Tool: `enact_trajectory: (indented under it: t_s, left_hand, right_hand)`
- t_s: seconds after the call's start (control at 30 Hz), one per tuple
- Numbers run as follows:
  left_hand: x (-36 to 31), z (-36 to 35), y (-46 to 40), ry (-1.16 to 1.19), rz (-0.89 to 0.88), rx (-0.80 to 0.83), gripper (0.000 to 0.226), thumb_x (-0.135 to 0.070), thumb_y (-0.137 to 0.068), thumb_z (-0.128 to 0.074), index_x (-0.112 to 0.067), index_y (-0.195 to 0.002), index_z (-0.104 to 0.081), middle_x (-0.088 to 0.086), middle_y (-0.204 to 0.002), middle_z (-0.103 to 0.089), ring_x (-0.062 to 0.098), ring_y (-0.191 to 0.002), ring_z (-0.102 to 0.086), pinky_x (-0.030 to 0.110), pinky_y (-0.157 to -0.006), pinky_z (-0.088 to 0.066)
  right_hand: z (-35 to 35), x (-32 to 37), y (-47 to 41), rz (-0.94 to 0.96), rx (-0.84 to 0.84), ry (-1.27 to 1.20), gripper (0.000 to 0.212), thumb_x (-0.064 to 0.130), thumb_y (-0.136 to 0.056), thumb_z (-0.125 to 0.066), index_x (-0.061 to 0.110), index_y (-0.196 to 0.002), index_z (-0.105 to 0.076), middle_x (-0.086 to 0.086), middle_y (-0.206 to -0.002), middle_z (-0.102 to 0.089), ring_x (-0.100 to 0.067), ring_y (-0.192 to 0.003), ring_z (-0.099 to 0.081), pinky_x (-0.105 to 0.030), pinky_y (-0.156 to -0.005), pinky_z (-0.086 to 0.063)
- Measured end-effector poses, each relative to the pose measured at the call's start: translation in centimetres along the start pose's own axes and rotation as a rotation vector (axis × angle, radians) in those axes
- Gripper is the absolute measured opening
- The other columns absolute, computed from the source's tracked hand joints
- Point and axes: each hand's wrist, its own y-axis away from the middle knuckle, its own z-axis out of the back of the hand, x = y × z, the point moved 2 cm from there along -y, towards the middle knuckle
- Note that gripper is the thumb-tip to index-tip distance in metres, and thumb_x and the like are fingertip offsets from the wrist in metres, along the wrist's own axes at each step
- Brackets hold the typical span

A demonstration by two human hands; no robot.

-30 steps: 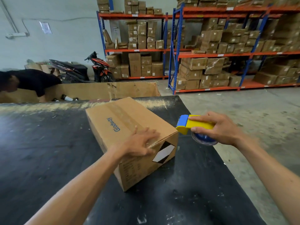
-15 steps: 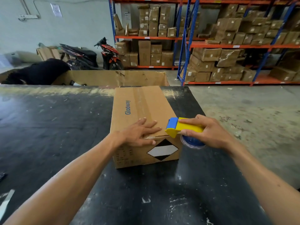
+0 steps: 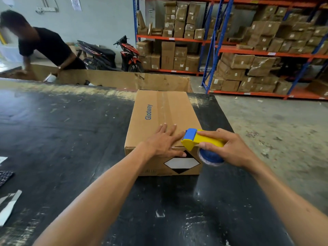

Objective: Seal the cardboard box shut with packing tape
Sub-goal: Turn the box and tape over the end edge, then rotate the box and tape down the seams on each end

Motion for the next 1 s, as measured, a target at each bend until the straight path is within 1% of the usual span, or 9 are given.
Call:
enact_trajectory:
  t_s: [0.23,0.5,0.63,0.7,0.77,0.83,0.9,0.93,1.0]
  left_hand:
    - [0.5,0.0,0.5,0.064,-0.051,0.054,0.094,-0.083,-0.081,-0.04,-0.041,-0.155,-0.002,0.007,-0.166,0.006,0.04,-0.15,0.008,0.051,-0.122,0.003]
    - [-0.3,0.4,1.3,0.069,-0.006,0.037,0.093,-0.081,-0.083,-0.041,-0.033,-0.157,-0.01,0.007,-0.166,0.006,0.041,-0.15,0.007,0.05,-0.122,0.003]
    - [-0.8,0.7,1.8,0.069,0.013,0.039,0.095,-0.069,-0.084,-0.055,-0.029,-0.157,-0.01,0.014,-0.165,0.007,0.042,-0.149,0.012,0.053,-0.121,0.004]
    - [-1.1,1.4,2.5,0.32,-0.027,0.025,0.086,-0.045,-0.088,-0.064,-0.027,-0.157,-0.015,0.013,-0.165,-0.002,0.036,-0.15,0.011,0.052,-0.122,-0.002]
    - [-1.3,3.2,4.4,0.806,0.017,-0.038,0.073,-0.019,-0.092,-0.058,-0.026,-0.156,-0.024,0.006,-0.162,-0.024,0.027,-0.151,-0.012,0.048,-0.122,-0.017]
    - [-1.2,4.8,6.6,1.34,0.122,-0.081,0.06,-0.002,-0.092,-0.045,-0.016,-0.15,-0.039,0.007,-0.152,-0.044,0.026,-0.14,-0.041,0.044,-0.115,-0.034]
    - [-0.8,5.9,8.5,1.844,0.187,-0.06,0.045,-0.007,-0.095,-0.041,-0.004,-0.139,-0.051,0.018,-0.138,-0.058,0.034,-0.124,-0.058,0.045,-0.108,-0.044]
    - [-0.6,6.4,9.4,2.004,0.212,-0.049,0.042,-0.015,-0.097,-0.042,-0.001,-0.134,-0.053,0.022,-0.131,-0.062,0.037,-0.119,-0.062,0.047,-0.107,-0.045]
    - [-0.1,7.3,10.8,2.147,0.226,-0.056,0.045,-0.027,-0.098,-0.045,0.002,-0.131,-0.054,0.026,-0.123,-0.065,0.04,-0.115,-0.064,0.05,-0.108,-0.044]
  right_hand:
    - [-0.8,0.9,0.7,-0.015,-0.017,-0.109,0.039,0.059,-0.077,-0.074,0.055,-0.116,-0.069,0.0,-0.086,-0.056,-0.014,-0.077,-0.056,-0.026,-0.069,-0.044]
    - [-1.1,2.7,1.1,-0.014,-0.058,-0.134,0.041,0.06,-0.076,-0.074,0.055,-0.116,-0.069,-0.006,-0.09,-0.058,-0.024,-0.083,-0.061,-0.036,-0.074,-0.049]
    - [-1.2,3.2,2.0,0.001,-0.076,-0.048,0.041,0.058,-0.079,-0.074,0.056,-0.119,-0.067,0.001,-0.088,-0.056,-0.016,-0.081,-0.058,-0.028,-0.072,-0.046]
    - [-0.7,3.7,2.7,0.064,-0.108,0.011,0.041,0.059,-0.08,-0.074,0.053,-0.121,-0.067,0.003,-0.087,-0.054,-0.013,-0.08,-0.057,-0.023,-0.071,-0.044]
    - [-0.1,4.3,3.2,0.15,-0.153,0.092,0.046,0.062,-0.08,-0.07,0.049,-0.123,-0.066,0.003,-0.089,-0.053,-0.013,-0.083,-0.057,-0.018,-0.069,-0.042]
    - [0.5,5.2,3.6,0.228,-0.208,0.146,0.05,0.063,-0.08,-0.067,0.043,-0.125,-0.067,0.003,-0.092,-0.052,-0.013,-0.085,-0.056,-0.016,-0.068,-0.041]
    - [1.1,6.3,3.8,0.302,-0.28,0.166,0.051,0.062,-0.082,-0.067,0.038,-0.127,-0.067,0.003,-0.091,-0.05,-0.01,-0.084,-0.054,-0.014,-0.066,-0.04]
    - [1.4,6.9,3.8,0.342,-0.32,0.166,0.052,0.062,-0.083,-0.066,0.035,-0.128,-0.067,0.002,-0.091,-0.049,-0.008,-0.084,-0.054,-0.013,-0.065,-0.038]
    - [1.5,8.1,3.6,0.425,-0.37,0.188,0.054,0.063,-0.085,-0.064,0.031,-0.128,-0.066,0.0,-0.091,-0.049,-0.007,-0.083,-0.052,-0.01,-0.064,-0.036]
